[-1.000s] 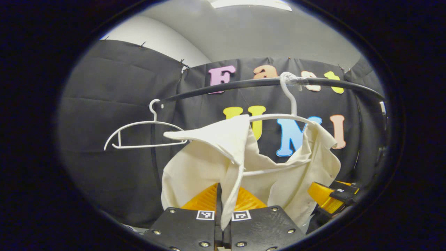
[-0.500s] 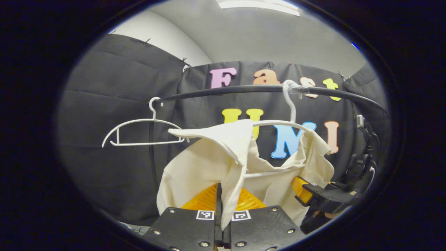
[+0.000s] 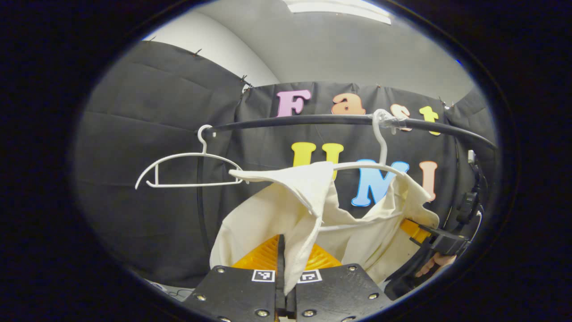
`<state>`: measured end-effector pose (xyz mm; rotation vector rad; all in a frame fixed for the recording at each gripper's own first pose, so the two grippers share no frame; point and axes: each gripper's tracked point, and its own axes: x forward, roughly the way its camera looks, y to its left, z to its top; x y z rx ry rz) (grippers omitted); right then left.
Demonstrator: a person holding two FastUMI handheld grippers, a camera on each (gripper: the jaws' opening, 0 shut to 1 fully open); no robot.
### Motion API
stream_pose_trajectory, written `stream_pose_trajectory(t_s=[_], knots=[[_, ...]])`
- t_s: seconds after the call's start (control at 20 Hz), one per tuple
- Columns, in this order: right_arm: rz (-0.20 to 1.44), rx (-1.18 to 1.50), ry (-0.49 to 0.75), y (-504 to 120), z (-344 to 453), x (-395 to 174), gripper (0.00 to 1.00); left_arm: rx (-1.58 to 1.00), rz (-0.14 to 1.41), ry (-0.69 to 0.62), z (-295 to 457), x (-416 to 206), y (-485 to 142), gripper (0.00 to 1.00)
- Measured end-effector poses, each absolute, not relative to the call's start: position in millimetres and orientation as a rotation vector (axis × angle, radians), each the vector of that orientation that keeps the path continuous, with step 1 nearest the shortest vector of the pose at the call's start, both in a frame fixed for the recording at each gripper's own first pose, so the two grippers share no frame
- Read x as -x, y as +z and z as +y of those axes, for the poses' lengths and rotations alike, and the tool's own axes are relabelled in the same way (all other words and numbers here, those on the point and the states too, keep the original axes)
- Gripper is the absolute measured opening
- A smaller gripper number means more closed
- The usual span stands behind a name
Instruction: Grasp the clothes on the hanger with both hands and then place them into the laundry hamper below.
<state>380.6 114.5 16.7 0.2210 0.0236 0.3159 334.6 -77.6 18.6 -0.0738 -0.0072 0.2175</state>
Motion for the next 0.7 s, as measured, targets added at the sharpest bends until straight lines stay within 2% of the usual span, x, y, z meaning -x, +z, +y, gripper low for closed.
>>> stream_pose_trajectory(t_s=[0.5, 0.7], knots=[[-0.014, -0.298, 0.285, 38, 98, -405, 0.07, 0.087, -0.069, 0.244, -51, -320, 50, 0.03], [0.028, -0.318, 0.342, 33, 92, -402, 0.07, 0.113, -0.080, 0.218, -48, -305, 57, 0.03]])
